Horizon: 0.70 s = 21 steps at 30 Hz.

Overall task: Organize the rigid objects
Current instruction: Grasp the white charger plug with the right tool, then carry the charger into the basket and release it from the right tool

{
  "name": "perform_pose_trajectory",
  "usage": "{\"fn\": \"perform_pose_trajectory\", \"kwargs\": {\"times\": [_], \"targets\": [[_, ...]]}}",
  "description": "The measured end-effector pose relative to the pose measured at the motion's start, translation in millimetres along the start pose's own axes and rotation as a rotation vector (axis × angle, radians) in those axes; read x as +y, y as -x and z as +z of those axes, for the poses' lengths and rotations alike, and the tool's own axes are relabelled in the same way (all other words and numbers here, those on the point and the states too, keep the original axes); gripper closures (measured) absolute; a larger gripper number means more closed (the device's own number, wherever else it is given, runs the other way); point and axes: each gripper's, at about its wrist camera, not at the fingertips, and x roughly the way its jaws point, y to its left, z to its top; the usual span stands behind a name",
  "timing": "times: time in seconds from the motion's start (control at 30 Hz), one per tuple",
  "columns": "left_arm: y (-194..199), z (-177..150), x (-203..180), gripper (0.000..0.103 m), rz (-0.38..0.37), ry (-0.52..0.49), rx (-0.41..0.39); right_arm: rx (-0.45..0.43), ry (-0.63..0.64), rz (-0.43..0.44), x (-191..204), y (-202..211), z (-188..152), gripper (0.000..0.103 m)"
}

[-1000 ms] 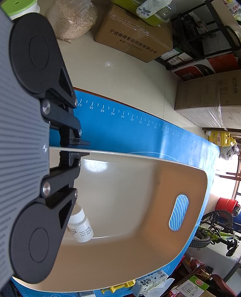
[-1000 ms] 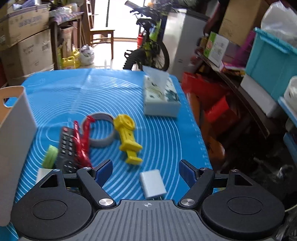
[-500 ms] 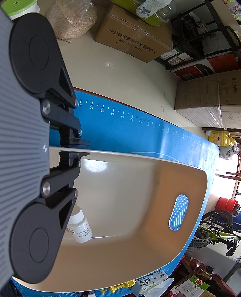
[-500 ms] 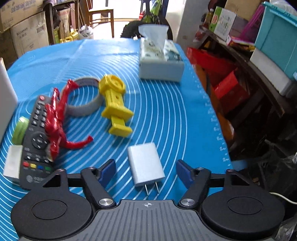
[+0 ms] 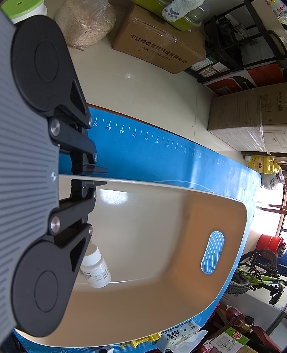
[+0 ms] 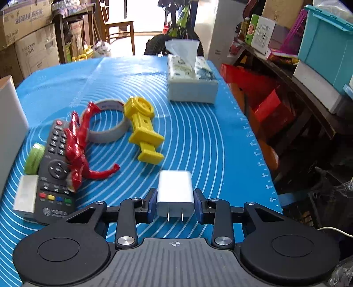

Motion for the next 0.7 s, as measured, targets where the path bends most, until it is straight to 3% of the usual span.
{"fn": "perform_pose_trajectory", "kwargs": {"times": [0.4,0.7], "targets": [[-0.1,0.0,-0.2,0.099,-0.001,0.001,0.000,-0.105,0.050,0.079,35.0,61.8,39.7,0.061],[-0.1,0.0,-0.1,0.099,-0.001,0.002,0.000,-0.190,0.187,0.232,107.1,111.7,79.0,0.061]]}}
